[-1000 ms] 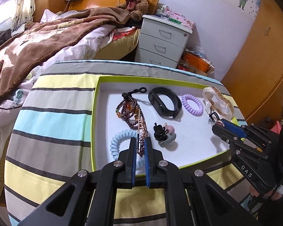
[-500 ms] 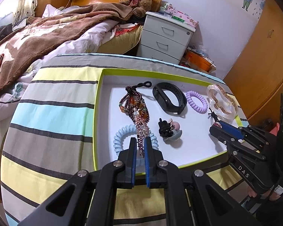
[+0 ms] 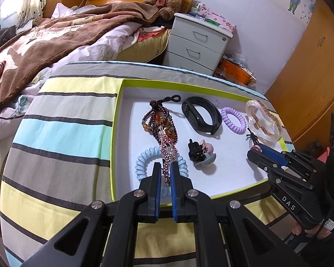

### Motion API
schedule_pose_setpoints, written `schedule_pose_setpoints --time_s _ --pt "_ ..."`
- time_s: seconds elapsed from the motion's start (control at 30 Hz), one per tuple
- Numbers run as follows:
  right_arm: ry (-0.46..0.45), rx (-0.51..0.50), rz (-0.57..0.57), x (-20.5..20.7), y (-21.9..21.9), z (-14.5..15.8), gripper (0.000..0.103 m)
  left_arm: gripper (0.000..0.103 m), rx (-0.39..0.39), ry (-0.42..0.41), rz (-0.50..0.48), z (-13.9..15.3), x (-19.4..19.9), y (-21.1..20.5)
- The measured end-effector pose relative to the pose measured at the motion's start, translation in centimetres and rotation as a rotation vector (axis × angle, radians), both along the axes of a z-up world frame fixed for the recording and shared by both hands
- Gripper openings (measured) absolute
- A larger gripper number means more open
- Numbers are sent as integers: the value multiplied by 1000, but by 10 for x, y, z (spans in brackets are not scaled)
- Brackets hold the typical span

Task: Organize jewelry
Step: 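Lower both items into the box and open both grippers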

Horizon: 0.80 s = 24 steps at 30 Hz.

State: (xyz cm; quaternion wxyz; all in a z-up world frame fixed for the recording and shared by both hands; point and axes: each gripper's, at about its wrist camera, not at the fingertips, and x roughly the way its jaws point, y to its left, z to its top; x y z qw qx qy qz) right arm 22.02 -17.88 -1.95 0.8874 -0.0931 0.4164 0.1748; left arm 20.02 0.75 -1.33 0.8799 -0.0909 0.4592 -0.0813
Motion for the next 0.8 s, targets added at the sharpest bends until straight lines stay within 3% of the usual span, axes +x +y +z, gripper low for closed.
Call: schedule_pose_setpoints --time_s 0.4,0.8 --pt "1 17 -13 -1 -1 1 33 24 4 -2 -1 1 0 -1" --pt "-49 81 -35 -20 -9 18 46 50 28 -18 4 9 -9 -7"
